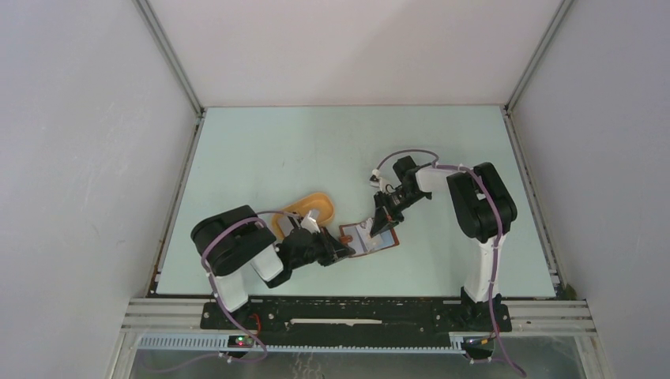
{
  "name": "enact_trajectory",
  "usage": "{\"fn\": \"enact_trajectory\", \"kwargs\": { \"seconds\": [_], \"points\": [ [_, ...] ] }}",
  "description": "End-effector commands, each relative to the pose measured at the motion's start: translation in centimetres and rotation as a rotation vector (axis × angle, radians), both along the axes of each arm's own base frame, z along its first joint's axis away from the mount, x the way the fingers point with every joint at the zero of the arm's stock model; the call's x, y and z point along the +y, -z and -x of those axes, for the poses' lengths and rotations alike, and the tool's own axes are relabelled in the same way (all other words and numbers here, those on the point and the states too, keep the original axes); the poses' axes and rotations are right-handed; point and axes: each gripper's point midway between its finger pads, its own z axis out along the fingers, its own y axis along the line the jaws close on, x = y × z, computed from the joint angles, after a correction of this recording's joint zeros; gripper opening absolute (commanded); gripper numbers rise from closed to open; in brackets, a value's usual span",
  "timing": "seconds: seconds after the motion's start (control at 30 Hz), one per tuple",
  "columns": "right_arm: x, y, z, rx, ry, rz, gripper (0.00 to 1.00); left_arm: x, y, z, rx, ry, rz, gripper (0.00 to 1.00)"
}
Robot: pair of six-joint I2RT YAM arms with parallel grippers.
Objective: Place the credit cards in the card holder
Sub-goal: Insert the credit card into the card holder.
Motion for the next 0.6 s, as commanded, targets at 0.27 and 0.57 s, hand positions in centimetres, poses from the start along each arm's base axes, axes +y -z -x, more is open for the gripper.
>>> {"fn": "enact_trajectory", "kwargs": {
  "seconds": [0.27, 0.57],
  "points": [
    [-0.5, 1.82, -2.19, -0.177, 0.008, 0.162, 0.0, 0.4, 1.6, 0.06, -0.005, 0.024, -0.093, 0.12],
    [0.25, 2.19, -1.53, -0.166, -0.02, 0.153, 0.0, 0.22, 1.67, 0.14, 0.0, 0.031, -0.089, 0.11]
  ]
}}
